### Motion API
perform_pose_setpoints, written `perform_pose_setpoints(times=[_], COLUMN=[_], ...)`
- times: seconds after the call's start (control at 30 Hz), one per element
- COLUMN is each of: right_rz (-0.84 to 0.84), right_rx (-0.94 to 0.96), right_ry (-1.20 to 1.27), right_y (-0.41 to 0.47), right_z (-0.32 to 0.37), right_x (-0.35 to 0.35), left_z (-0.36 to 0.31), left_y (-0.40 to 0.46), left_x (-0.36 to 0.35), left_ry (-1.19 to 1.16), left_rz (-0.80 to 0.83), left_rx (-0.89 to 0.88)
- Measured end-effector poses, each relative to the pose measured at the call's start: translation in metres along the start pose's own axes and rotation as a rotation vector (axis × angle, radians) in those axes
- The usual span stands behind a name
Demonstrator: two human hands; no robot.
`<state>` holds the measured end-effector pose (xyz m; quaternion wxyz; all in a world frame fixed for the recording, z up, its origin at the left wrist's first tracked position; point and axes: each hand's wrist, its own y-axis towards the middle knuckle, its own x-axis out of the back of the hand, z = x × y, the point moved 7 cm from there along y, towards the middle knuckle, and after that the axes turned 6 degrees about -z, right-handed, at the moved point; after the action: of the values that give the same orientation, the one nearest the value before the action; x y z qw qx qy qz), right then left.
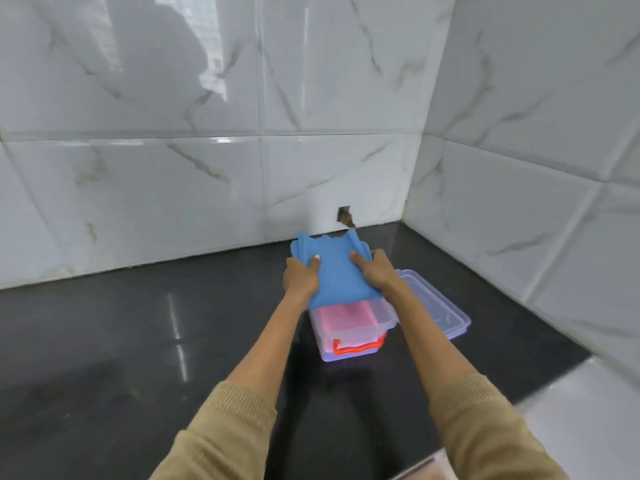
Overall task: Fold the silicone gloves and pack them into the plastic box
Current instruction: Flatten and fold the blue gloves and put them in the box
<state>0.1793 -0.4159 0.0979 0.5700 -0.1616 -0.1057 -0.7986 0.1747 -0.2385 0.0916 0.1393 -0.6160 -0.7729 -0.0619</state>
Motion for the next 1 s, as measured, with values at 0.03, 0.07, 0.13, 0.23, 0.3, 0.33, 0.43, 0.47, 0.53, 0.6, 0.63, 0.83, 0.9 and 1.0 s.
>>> perform_pose_setpoints(times=[0.03,0.07,0.13,0.23,0.3,0.33,0.43,0.47,0.53,0.6,0.63,0.83,0.9,1.0], right_rz=[-0.011,-0.005,0.04,0.057,0.062,0.068,0.062,0.051,0.033,0.038,0.044,0.109,0.103,0.076], right_rx=[-0.017,-0.031,-0.041,-0.021,-0.008,-0.005,0.003,0.012,0.034,0.051,0.067,0.208,0.275,0.356], right_ry=[-0.07,-0.14,-0.23,-0.311,-0.406,-0.442,-0.56,-0.615,-0.705,-0.741,-0.753,-0.753,-0.766,-0.767], right_y=[-0.001,-0.003,-0.007,-0.012,-0.016,-0.018,-0.023,-0.025,-0.031,-0.038,-0.042,-0.066,-0.075,-0.091], right_z=[-0.01,-0.02,-0.031,-0.027,-0.018,-0.014,-0.004,0.0,0.011,0.022,0.027,0.056,0.064,0.073], right_x=[0.012,0.021,0.029,0.026,0.017,0.01,-0.014,-0.023,-0.043,-0.066,-0.078,-0.15,-0.172,-0.198], left_z=[0.001,0.003,0.006,0.003,0.004,0.005,0.013,0.015,0.02,0.025,0.028,0.049,0.055,0.064], left_y=[-0.006,-0.011,-0.018,-0.023,-0.024,-0.024,-0.02,-0.019,-0.017,-0.016,-0.016,-0.014,-0.015,-0.017], left_x=[-0.012,-0.022,-0.033,-0.035,-0.031,-0.026,-0.005,0.004,0.024,0.046,0.058,0.127,0.147,0.168], left_ry=[0.074,0.177,0.422,0.646,0.702,0.717,0.736,0.736,0.738,0.747,0.75,0.795,0.809,0.854], left_rz=[0.033,0.064,0.079,0.014,-0.019,-0.033,-0.08,-0.099,-0.136,-0.17,-0.19,-0.323,-0.373,-0.436], left_rx=[-0.007,-0.019,-0.075,-0.16,-0.166,-0.159,-0.142,-0.137,-0.123,-0.105,-0.093,-0.007,0.02,0.038])
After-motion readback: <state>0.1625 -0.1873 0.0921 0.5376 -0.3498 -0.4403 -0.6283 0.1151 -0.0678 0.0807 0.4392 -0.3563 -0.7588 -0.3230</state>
